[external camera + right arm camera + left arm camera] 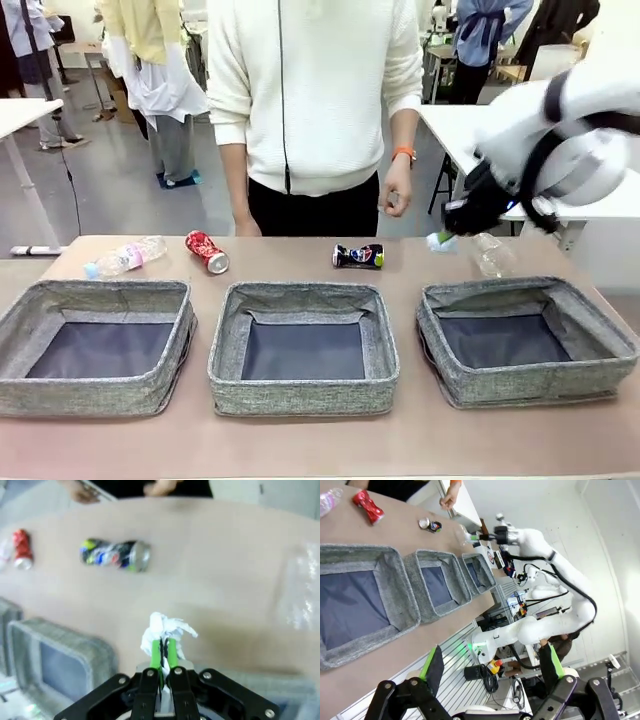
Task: Sort the waste into the appropriate baskets.
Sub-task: Pick up the waste item pointed out by the person, then place the picked waste into the Fabric basket indicated by the person.
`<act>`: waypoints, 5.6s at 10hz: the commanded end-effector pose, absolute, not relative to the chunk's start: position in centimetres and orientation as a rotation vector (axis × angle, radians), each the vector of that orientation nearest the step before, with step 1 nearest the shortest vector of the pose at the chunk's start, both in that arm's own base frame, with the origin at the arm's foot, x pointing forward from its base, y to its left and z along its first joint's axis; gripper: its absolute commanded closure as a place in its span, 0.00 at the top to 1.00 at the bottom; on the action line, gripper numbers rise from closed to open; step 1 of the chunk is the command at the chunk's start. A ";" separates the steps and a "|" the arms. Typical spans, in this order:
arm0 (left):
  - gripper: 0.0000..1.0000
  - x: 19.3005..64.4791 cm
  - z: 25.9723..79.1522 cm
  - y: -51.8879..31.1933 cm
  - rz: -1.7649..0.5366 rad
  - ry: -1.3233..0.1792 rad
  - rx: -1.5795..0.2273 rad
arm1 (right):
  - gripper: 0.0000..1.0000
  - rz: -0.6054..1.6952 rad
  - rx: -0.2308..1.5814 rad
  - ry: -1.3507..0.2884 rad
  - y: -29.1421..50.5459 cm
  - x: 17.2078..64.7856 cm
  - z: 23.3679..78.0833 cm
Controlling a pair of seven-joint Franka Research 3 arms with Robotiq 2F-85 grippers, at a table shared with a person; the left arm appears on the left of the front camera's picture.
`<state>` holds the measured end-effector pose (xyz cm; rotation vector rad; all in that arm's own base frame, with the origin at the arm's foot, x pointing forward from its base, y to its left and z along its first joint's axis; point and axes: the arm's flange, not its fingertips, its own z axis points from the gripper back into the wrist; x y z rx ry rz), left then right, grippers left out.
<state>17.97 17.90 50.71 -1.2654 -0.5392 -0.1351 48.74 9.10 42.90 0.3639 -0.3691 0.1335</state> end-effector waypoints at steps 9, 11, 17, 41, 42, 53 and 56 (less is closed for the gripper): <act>1.00 18.1 50.9 17.8 -0.150 -0.556 -1.277 | 0.04 0.186 0.263 -0.181 14.6 29.0 53.8; 1.00 18.1 50.9 17.8 -0.150 -0.556 -1.277 | 0.04 0.275 0.241 -0.273 22.1 31.0 56.9; 1.00 18.1 50.9 17.8 -0.150 -0.556 -1.277 | 0.04 0.254 0.007 -0.047 41.3 33.3 69.8; 1.00 18.1 50.9 17.8 -0.150 -0.556 -1.277 | 0.04 0.155 0.062 -0.164 38.3 33.6 77.2; 1.00 18.1 50.9 17.8 -0.150 -0.556 -1.277 | 0.04 0.155 0.062 -0.164 38.3 33.6 77.2; 1.00 18.1 50.9 17.8 -0.150 -0.556 -1.277 | 0.04 0.155 0.062 -0.164 38.3 33.6 77.2; 1.00 18.1 50.9 17.8 -0.150 -0.556 -1.277 | 0.04 0.146 0.062 -0.161 38.4 33.6 77.1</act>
